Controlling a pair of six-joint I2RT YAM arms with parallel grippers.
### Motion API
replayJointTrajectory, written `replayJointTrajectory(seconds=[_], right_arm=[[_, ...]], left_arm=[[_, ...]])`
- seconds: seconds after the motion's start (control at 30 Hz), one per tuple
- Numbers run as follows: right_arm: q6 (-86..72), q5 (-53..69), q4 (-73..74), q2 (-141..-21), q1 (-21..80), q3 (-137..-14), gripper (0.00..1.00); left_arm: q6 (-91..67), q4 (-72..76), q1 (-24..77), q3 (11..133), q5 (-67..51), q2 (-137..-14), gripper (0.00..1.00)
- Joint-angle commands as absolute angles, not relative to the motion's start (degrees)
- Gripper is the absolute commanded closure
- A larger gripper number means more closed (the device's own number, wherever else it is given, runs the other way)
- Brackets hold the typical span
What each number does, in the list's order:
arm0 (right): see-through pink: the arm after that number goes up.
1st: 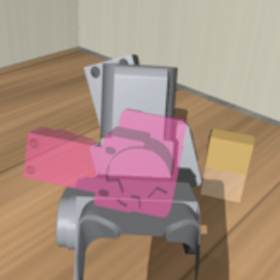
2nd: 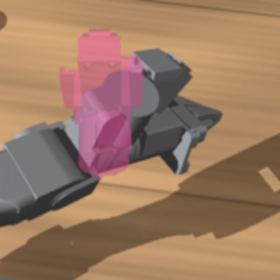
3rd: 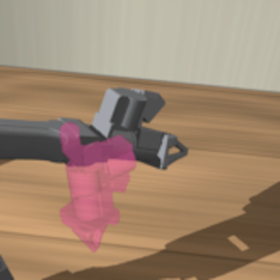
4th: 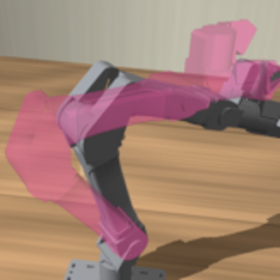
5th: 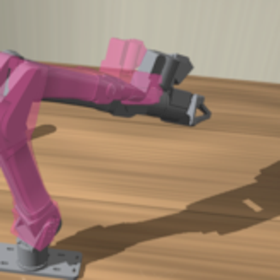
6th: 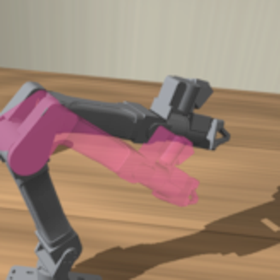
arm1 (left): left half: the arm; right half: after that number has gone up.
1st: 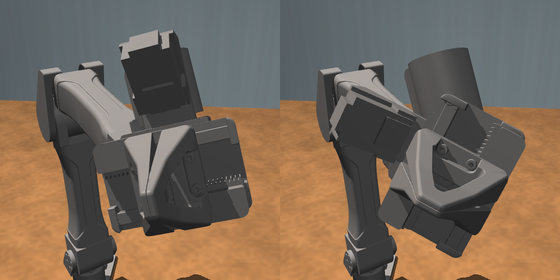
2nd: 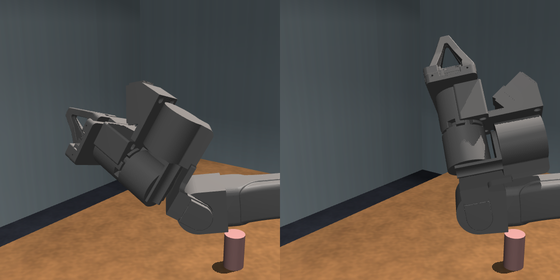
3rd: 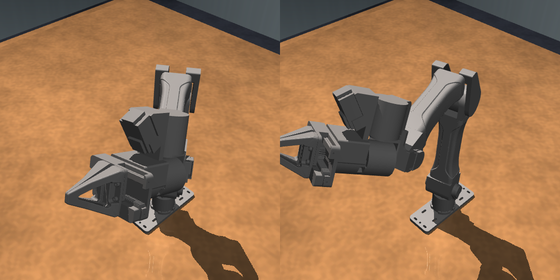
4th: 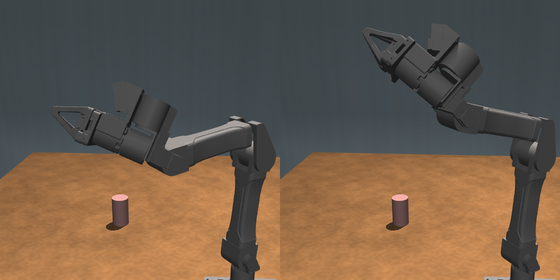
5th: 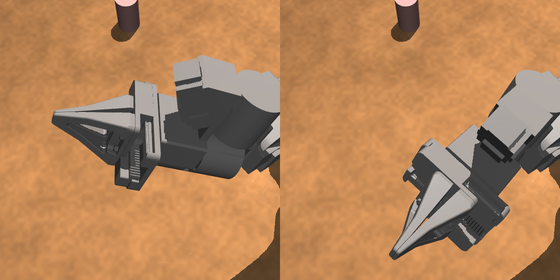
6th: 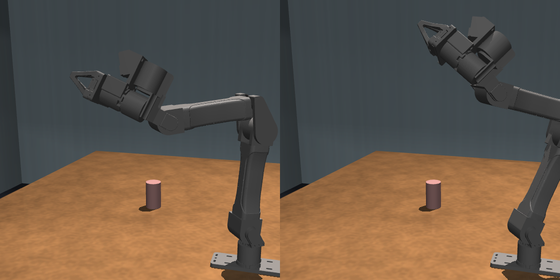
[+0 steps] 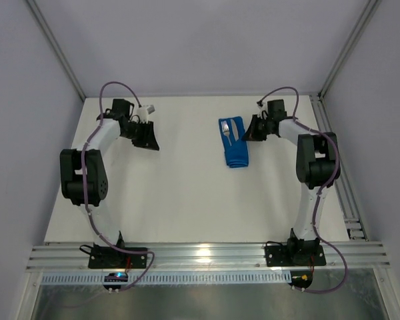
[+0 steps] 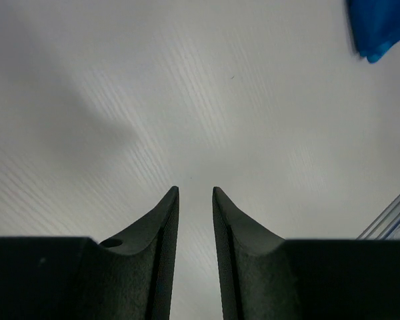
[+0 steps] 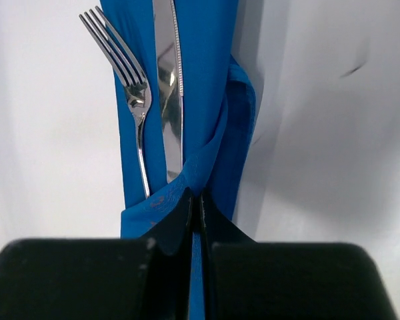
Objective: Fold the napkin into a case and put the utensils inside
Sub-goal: Move the smaller rectangle folded napkin to the center of the board, then reset both arms
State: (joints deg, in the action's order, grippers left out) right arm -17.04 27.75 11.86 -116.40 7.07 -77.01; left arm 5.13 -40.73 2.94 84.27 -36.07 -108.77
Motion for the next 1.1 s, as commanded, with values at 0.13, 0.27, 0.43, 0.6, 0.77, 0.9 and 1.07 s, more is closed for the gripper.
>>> replayJointTrajectory(seconds=[0.13, 0.27, 0.43, 0.6, 0.77, 0.9, 1.07], right_arm=[[-8.97, 24.70, 30.58, -127.43, -2.10, -100.26, 0.96], [-8.17, 23.38, 35.59, -132.53, -5.79, -109.06, 0.96], [-8.35, 23.20, 37.09, -137.19, -10.19, -117.24, 0.96], [-6.16, 22.94, 38.67, -142.12, -11.25, -122.86, 0.92], [-3.87, 24.53, 38.32, -139.93, -11.34, -122.70, 0.28], [-3.08, 22.15, 38.93, -134.23, -12.21, -122.70, 0.20], [-4.39, 16.36, 39.21, -122.56, -15.29, -118.07, 0.02]], left_arm=[[8.52, -42.45, 0.27, 82.88, -36.83, -103.19, 0.72], [9.23, -42.98, -2.19, 82.88, -36.91, -102.48, 0.72], [10.63, -43.94, -3.51, 82.79, -36.57, -102.13, 0.72], [11.07, -44.56, -3.51, 82.88, -36.47, -102.04, 0.72], [11.07, -45.17, -3.52, 83.06, -37.18, -101.78, 0.64], [11.43, -46.84, -3.52, 84.37, -37.18, -101.16, 0.01], [12.39, -47.90, -3.52, 81.93, -31.58, -96.60, 0.01]])
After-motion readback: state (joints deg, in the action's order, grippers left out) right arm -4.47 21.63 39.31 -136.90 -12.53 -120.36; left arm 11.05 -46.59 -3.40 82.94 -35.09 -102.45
